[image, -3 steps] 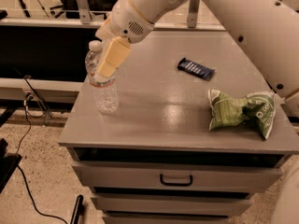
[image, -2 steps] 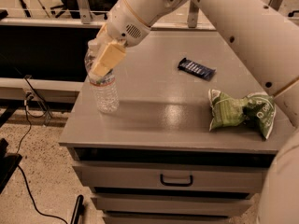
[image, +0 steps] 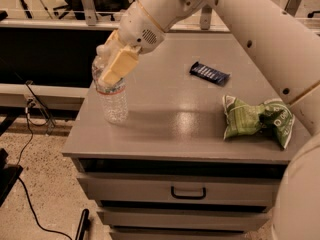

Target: Knock water bottle over

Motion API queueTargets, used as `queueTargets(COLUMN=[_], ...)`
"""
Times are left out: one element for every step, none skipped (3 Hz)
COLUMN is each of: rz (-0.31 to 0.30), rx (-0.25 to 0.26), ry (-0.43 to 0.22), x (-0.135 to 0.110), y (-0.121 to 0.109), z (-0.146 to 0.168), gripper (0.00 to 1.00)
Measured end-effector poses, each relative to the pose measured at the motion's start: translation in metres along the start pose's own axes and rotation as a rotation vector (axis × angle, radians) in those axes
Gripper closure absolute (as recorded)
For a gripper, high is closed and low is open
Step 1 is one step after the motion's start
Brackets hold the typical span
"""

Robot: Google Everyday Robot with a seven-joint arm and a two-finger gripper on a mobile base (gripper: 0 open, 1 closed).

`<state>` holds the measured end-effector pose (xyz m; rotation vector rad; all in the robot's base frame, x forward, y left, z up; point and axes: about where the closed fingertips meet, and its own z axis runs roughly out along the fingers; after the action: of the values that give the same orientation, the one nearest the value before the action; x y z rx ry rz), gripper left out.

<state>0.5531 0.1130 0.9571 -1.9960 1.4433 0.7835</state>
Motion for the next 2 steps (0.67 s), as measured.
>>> queueTargets(rz=[0.044,0.102], rx=[0.066,0.140], ry=[0.032,0.036], x=[0.022,0.046], y=[0.007,0.018], z=[-0.030,-0.052], gripper=[1.00,1.00])
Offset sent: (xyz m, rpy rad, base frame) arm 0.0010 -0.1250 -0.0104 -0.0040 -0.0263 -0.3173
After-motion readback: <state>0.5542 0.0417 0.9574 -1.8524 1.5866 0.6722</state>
